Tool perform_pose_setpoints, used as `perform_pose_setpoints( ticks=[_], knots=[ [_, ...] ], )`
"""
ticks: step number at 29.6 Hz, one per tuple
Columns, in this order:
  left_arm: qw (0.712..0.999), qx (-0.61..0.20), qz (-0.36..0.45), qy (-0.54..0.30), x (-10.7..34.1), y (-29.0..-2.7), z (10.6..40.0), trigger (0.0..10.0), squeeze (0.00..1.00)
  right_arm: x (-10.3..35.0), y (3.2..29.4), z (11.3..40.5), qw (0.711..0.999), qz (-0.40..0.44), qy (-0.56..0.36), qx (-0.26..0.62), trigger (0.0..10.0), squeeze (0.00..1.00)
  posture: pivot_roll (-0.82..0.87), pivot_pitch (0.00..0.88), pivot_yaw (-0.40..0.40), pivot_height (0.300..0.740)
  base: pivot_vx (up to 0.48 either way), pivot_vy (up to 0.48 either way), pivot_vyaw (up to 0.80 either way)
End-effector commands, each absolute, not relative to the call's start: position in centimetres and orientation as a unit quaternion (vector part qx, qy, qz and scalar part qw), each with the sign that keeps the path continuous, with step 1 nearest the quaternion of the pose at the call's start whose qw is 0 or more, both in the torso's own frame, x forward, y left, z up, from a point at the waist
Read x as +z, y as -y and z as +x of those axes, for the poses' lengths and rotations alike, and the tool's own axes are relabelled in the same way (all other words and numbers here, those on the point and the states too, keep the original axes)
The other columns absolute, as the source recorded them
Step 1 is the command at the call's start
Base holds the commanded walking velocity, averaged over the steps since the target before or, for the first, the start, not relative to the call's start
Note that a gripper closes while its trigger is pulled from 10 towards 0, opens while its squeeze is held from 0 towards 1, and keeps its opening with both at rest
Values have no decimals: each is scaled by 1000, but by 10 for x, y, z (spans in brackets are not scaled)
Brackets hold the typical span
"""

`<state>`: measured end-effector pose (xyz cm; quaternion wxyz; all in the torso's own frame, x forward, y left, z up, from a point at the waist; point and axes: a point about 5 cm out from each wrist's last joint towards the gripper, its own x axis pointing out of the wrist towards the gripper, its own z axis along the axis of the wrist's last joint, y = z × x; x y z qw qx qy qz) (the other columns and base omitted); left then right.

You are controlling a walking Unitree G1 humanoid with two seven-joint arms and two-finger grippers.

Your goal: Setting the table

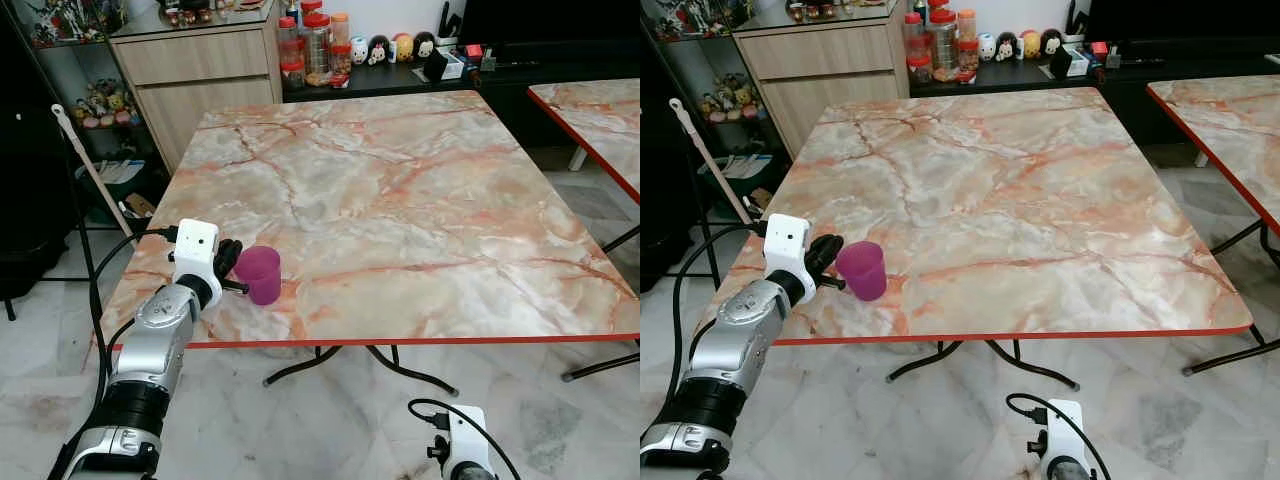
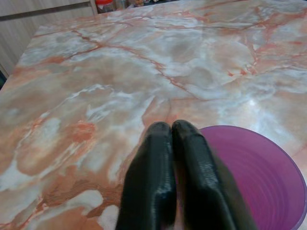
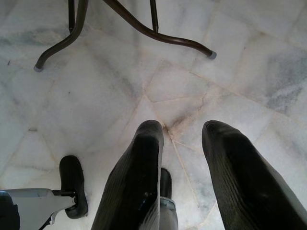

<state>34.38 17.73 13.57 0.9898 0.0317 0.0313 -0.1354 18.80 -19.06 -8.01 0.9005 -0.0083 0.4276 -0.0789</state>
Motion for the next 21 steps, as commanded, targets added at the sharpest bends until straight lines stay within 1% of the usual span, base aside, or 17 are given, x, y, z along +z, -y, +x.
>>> perform_pose_setpoints(
  ticks=[1,5,6,7,8,9,16,19,20,21],
  knots=[
    [989,-138,45,-25,144,-179,346,0,0,-81,188,188,899,-4,-430,-80,10000,0,27,0,95,740,0,0,0],
    [989,-138,45,-25,144,-179,346,0,0,-81,188,188,899,-4,-430,-80,10000,0,27,0,95,740,0,0,0],
    [987,-149,47,-28,145,-178,346,0,0,-81,188,188,899,-3,-430,-81,10000,0,25,0,97,740,0,0,0],
    [982,-173,73,-31,153,-176,354,10000,1000,-81,187,188,899,1,-430,-85,10000,0,16,0,113,740,0,0,0],
    [973,-201,106,-34,163,-173,363,10000,1000,-81,186,187,898,6,-430,-90,10000,0,16,0,113,740,0,0,0],
    [972,-206,112,-34,164,-172,365,10000,1000,-81,186,187,898,7,-430,-91,10000,0,18,0,112,740,0,0,0],
    [971,-211,111,-32,164,-169,364,10000,1000,-81,186,187,898,7,-431,-90,10000,0,21,0,111,740,0,0,0],
    [966,-224,126,-31,165,-167,365,10000,1000,-81,186,187,898,7,-430,-91,10000,0,21,0,111,740,0,0,0],
    [965,-226,129,-31,165,-167,365,10000,0,-81,186,187,898,7,-430,-91,10000,0,21,0,111,740,0,0,0],
    [965,-226,130,-31,165,-167,365,10000,0,-81,185,187,898,7,-430,-91,10000,0,22,0,112,740,0,0,0]
  ],
)
